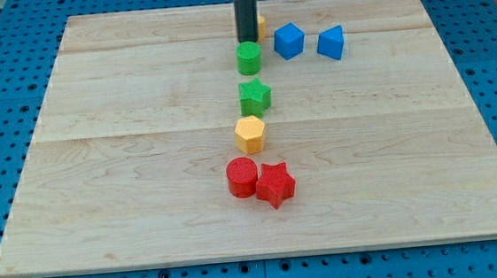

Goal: Move the blue cube above the blue triangle

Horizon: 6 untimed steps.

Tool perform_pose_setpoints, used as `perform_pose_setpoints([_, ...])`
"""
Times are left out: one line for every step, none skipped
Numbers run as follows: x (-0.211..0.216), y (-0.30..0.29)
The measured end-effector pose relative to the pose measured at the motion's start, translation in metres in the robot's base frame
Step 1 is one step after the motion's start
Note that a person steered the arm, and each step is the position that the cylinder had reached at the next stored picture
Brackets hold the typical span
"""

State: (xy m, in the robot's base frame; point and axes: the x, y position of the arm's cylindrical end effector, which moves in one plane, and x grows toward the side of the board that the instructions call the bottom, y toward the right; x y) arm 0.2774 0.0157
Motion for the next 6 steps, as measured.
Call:
perform_pose_setpoints([0.005, 0.015])
perform_pose_setpoints([0.035, 0.034])
perform_pose_setpoints([0.043, 0.063])
perform_pose_setpoints([0.028, 0.067])
perform_pose_setpoints([0.008, 0.096])
perform_pose_setpoints([-0.011, 0.122])
